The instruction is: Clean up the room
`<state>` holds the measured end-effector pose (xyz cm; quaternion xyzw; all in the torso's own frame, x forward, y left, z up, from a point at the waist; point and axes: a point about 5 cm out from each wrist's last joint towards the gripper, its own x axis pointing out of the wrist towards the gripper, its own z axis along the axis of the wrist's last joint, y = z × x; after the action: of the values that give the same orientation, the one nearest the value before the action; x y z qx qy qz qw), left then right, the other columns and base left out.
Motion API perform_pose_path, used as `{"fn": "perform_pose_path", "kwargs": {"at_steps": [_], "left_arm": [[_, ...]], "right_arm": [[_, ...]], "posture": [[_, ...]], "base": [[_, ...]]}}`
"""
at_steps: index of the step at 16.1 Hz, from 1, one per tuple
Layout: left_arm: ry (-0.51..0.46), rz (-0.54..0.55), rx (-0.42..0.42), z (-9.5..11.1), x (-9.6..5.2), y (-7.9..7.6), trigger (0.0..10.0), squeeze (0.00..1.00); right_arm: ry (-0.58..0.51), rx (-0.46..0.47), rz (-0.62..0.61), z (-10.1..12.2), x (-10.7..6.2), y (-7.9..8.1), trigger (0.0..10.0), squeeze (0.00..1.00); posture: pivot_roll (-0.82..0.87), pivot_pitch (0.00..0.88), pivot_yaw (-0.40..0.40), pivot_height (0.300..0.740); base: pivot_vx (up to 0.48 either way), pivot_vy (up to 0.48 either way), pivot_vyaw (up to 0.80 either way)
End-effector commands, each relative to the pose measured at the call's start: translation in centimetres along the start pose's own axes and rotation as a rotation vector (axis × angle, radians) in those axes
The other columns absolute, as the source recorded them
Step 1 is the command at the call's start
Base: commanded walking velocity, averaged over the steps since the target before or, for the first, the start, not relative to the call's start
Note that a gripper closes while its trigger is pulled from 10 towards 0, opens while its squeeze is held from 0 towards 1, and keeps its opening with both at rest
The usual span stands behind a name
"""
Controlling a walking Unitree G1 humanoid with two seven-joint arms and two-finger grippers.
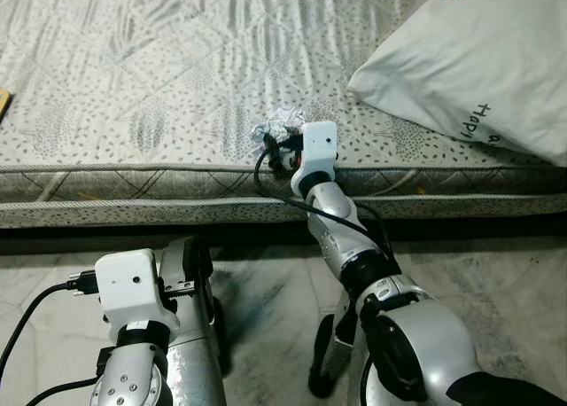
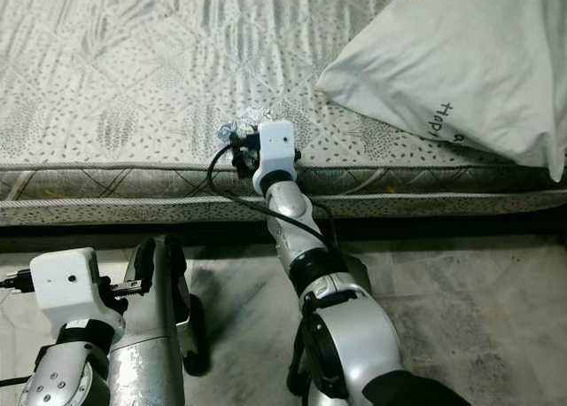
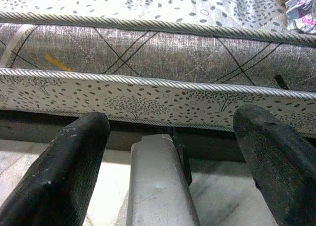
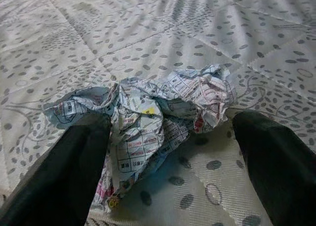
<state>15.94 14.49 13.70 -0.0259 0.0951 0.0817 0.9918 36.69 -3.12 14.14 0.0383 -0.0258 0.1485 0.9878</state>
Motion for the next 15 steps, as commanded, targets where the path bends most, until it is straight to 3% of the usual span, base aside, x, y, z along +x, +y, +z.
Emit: {"fn": "perform_pose_path", "kwargs": {"at_steps": [1,2,3,6,7,15], "left_arm": [[0.022,0.001,-0.018,-0.1,-0.5,-0.3,10.0,0.00],[0.025,-0.002,-0.019,-0.1,-0.6,-0.3,10.0,0.00],[0.028,-0.003,-0.020,-0.1,-0.6,-0.4,10.0,0.00],[0.032,-0.003,-0.024,-0.2,-0.4,-0.5,10.0,0.00],[0.031,-0.003,-0.024,-0.2,-0.4,-0.5,10.0,0.00],[0.012,-0.005,-0.018,0.0,0.6,-0.5,10.0,0.00]], "right_arm": [[-0.002,0.133,0.142,0.9,-0.1,8.5,10.0,0.00],[0.016,0.144,0.149,0.5,-0.5,9.6,10.0,0.00],[0.025,0.149,0.156,0.3,-0.7,10.3,0.0,0.00],[0.057,0.173,0.216,-0.2,-1.6,12.6,0.0,0.00],[0.060,0.169,0.225,-0.3,-1.7,12.8,0.0,0.00],[0.086,0.118,0.223,-1.4,-1.8,11.4,0.0,0.00]], "posture": [[0.23,0.377,-0.054,0.511],[0.23,0.378,-0.054,0.511],[0.23,0.378,-0.054,0.511],[0.23,0.372,-0.062,0.511],[0.23,0.370,-0.063,0.511],[0.22,0.336,-0.066,0.511]], "base": [[0.000,0.000,0.00],[0.000,0.000,0.00],[0.000,0.000,0.00],[0.000,0.000,0.00],[0.000,0.000,0.00],[0.000,0.000,0.00]]}}
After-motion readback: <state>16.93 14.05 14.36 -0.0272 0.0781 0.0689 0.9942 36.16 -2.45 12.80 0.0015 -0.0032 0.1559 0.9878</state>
